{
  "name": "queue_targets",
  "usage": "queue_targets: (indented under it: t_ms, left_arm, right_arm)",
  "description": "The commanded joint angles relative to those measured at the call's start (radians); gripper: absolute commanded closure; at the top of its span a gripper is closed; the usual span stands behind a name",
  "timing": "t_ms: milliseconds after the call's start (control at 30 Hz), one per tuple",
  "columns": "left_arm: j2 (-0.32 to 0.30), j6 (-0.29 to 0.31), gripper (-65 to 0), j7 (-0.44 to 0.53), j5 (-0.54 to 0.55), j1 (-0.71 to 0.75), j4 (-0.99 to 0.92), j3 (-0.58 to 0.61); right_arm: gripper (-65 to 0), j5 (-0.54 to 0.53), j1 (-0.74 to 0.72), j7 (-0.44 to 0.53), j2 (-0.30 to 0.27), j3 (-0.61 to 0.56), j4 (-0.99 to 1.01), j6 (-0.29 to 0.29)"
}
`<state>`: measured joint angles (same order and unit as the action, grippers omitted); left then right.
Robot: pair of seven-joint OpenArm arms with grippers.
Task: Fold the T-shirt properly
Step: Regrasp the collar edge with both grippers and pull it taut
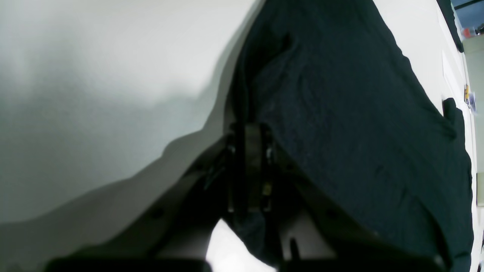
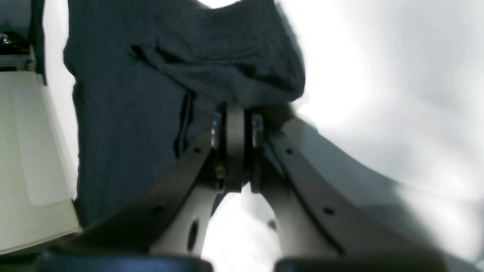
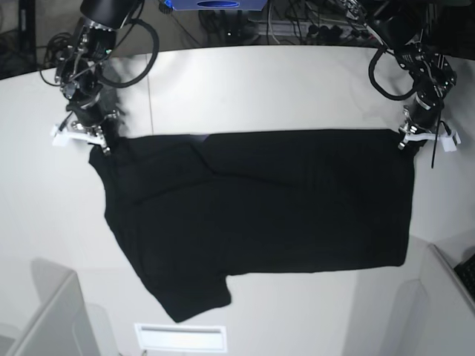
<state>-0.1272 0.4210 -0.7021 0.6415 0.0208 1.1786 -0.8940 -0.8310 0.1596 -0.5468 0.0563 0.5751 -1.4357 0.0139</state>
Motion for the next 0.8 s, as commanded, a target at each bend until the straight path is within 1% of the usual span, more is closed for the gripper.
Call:
queue_targets:
  t_ms: [0,133,567,767]
  left_arm:
    - [-0.004,-0.030,0.0,-0.060,-0.059,0.015,0.013,0.002]
    - [-0.004,-0.030,0.0,-0.060,-0.059,0.066,0.080,0.002]
    - [-0.004,-0.030,0.0,-0.060,-0.059,0.209,0.174,0.002]
    - [-0.002,-0.030,0.0,-0.060,-0.059,0.272,0.199,0.000]
  right_arm:
    - [0.0,0.017,0.021,-0.017,0.000,0.003,-0.029,0.019]
    - [0.0,0.017,0.077,-0.019,0.030,0.003,-0.129,0.022]
    - [0.0,0.016,0.237,-0.025,0.035,0.001,-0.264,0.024]
    - [0.0,0.016,0.297,-0.026,0.053,0.001,-0.299,0.024]
